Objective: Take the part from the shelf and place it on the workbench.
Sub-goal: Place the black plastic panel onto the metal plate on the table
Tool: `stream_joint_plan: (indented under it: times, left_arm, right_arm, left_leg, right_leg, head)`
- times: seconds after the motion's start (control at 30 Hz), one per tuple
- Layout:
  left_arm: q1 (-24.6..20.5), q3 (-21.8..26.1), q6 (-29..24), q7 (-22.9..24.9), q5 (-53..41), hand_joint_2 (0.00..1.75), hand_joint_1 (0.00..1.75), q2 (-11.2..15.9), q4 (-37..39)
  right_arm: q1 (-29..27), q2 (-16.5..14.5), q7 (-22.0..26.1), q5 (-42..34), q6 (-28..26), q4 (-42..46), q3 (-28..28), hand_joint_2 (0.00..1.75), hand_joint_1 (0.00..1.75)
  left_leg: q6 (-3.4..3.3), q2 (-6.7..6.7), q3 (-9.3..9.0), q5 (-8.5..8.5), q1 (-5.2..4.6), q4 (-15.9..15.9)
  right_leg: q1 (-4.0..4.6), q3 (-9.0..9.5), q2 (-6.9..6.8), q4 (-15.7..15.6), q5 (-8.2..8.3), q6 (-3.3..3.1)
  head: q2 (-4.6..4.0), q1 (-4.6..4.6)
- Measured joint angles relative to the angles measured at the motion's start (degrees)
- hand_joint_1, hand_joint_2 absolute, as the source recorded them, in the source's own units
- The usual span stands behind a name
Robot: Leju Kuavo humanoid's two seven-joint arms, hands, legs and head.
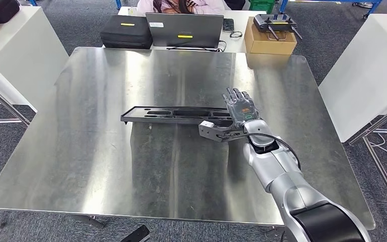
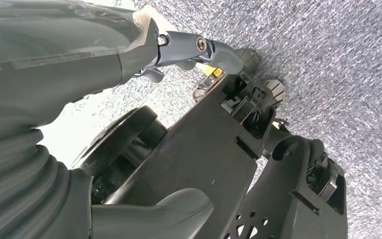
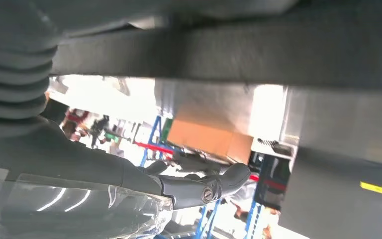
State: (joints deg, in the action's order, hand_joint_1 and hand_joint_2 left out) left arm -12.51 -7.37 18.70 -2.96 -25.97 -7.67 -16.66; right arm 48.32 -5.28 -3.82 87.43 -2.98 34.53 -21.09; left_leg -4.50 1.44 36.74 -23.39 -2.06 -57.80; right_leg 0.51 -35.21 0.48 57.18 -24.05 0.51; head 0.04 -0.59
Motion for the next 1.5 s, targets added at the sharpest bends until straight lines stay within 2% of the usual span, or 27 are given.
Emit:
stream_joint_plan:
  times: [0.73, 0.93, 1.27, 1.5]
  left_arm:
    - [-0.1, -0.9, 0.2, -0.6, 0.3, 1.75, 0.00, 0.6, 0.3]
    - [-0.1, -1.0, -0.2, -0.7, 0.7, 1.75, 0.00, 0.6, 0.3]
    - [-0.1, -1.4, -0.3, -0.7, 1.1, 1.75, 0.00, 0.8, 0.3]
    - [-0.1, -1.8, -0.6, -0.6, 1.6, 1.75, 0.00, 1.0, 0.4]
  right_arm:
    - [0.9, 1.1, 1.9, -2.0, 0.6, 4.3, -1.9, 0.00, 0.00]
    - [0.5, 1.8, 3.6, -3.9, -0.5, 8.8, -2.5, 0.00, 0.00]
    - [0.0, 2.9, 7.9, -11.1, 5.1, 11.3, -4.6, 0.00, 0.00]
    - [-0.6, 3.3, 8.9, -13.1, 5.7, 11.3, -7.2, 0.00, 0.00]
  left_leg:
    - [0.00, 0.01, 0.00, 0.00, 0.00, 0.0]
    - [0.00, -0.01, 0.00, 0.00, 0.00, 0.0]
    - [0.01, -0.01, 0.00, -0.01, 0.00, 0.0]
    - [0.01, -0.01, 0.00, -0.01, 0.00, 0.0]
  right_leg:
    - [-0.01, -0.01, 0.00, 0.0, 0.00, 0.00]
    - [-0.01, -0.02, 0.03, 0.0, 0.00, 0.00]
    - [-0.01, -0.02, 0.03, 0.0, 0.00, 0.00]
    - [-0.01, -0.02, 0.03, 0.0, 0.00, 0.00]
  head:
    - [0.00, 0.00]
    - [0.00, 0.00]
    - [0.00, 0.00]
    - [0.00, 0.00]
